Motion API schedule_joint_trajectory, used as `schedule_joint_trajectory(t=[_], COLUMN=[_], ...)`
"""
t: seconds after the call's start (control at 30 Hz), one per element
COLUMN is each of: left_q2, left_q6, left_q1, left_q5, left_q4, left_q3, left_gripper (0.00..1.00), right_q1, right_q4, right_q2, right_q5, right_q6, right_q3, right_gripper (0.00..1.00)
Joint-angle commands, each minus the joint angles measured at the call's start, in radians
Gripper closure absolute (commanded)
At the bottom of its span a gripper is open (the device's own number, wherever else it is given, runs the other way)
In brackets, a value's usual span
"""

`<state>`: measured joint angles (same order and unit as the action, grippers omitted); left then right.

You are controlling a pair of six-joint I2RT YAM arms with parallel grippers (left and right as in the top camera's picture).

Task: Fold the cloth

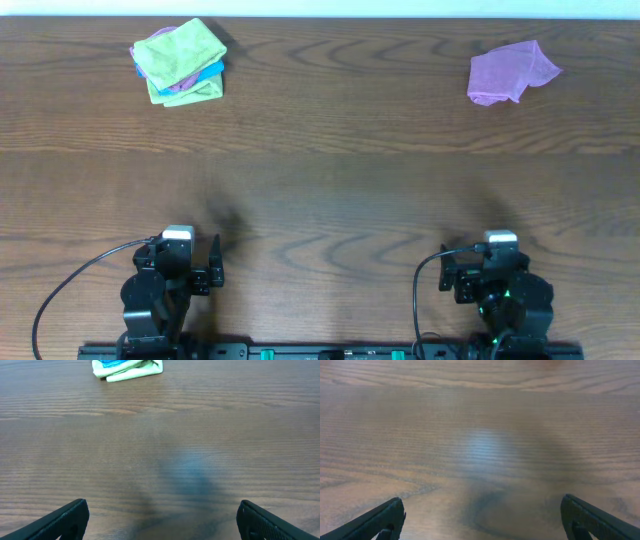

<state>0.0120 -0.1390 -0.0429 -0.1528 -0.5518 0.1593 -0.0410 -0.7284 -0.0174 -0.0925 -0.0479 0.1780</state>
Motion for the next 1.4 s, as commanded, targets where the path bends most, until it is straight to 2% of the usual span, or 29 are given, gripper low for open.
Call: schedule_joint_trajectory(t=[0.0, 0.13, 0.27, 0.37, 0.73, 1.03, 1.37], left_q2=[-0.008, -0.008, -0.008, -0.008, -0.008, -0.008, -0.008], left_q6=[-0.018, -0.018, -0.018, -0.018, -0.018, -0.018, -0.018], left_q1=[0.006, 0.006, 0.006, 0.006, 0.006, 0.006, 0.006], left_q5=[0.003, 0.003, 0.003, 0.003, 0.003, 0.003, 0.003], left_q4=[0.002, 0.002, 0.002, 0.002, 0.002, 0.002, 0.002], left_q3=[-0.011, -0.011, -0.011, -0.011, -0.011, -0.011, -0.011], left_gripper=[0.05, 0.05, 0.05, 0.05, 0.05, 0.05, 0.04], right_q1=[-0.020, -0.068, -0.105, -0.124, -0.173, -0.249, -0.273], right_q4=[0.009, 0.006, -0.020, -0.076, -0.180, -0.198, -0.147], right_q2=[-0.029, -0.195, -0.389, -0.676, -1.285, -1.700, -2.052], right_q5=[0.021, 0.036, 0.036, 0.037, 0.032, 0.042, 0.022], right_q6=[0.039, 0.117, 0.134, 0.133, 0.148, 0.145, 0.144], right_q3=[0.016, 0.135, 0.280, 0.513, 1.048, 1.432, 1.716], right_gripper=[0.01, 0.01, 0.01, 0.01, 0.01, 0.01, 0.01])
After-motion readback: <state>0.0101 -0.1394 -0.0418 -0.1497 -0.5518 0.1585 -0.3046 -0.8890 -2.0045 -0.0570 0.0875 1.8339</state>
